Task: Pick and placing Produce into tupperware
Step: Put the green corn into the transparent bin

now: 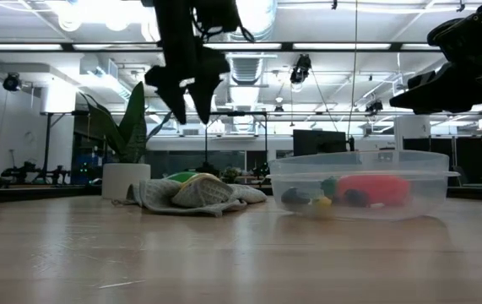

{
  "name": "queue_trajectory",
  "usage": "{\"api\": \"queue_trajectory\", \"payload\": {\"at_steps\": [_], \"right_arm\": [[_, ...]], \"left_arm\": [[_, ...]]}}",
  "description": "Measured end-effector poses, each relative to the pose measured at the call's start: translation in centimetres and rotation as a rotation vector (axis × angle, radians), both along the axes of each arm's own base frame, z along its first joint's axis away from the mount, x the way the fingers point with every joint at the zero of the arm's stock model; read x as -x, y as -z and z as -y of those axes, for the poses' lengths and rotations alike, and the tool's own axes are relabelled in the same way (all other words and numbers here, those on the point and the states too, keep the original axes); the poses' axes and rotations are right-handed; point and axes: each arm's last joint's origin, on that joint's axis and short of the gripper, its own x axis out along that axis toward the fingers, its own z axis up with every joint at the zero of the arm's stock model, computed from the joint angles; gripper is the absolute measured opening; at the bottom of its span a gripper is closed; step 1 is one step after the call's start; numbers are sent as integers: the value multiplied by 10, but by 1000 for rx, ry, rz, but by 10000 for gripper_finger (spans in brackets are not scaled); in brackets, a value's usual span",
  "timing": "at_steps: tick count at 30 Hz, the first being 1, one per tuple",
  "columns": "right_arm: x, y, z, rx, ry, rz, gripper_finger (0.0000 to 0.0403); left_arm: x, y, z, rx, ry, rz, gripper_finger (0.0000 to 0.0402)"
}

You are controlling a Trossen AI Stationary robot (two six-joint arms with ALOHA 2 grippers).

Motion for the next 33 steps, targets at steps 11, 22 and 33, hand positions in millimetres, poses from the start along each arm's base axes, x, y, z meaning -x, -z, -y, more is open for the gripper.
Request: {"api": "queue_trajectory", "payload": {"at_steps": [11, 22, 33], "right_arm": [[0, 0, 0, 1, 0, -4, 9], [0, 1, 0, 1, 0, -5, 9], [0, 1, 0, 3, 0, -10, 9]], "left_arm": [[2, 50, 3, 92, 52, -55, 324], [-9, 79, 1, 80, 109, -75, 324], [-15, 102, 0, 121, 114, -137, 324]]}}
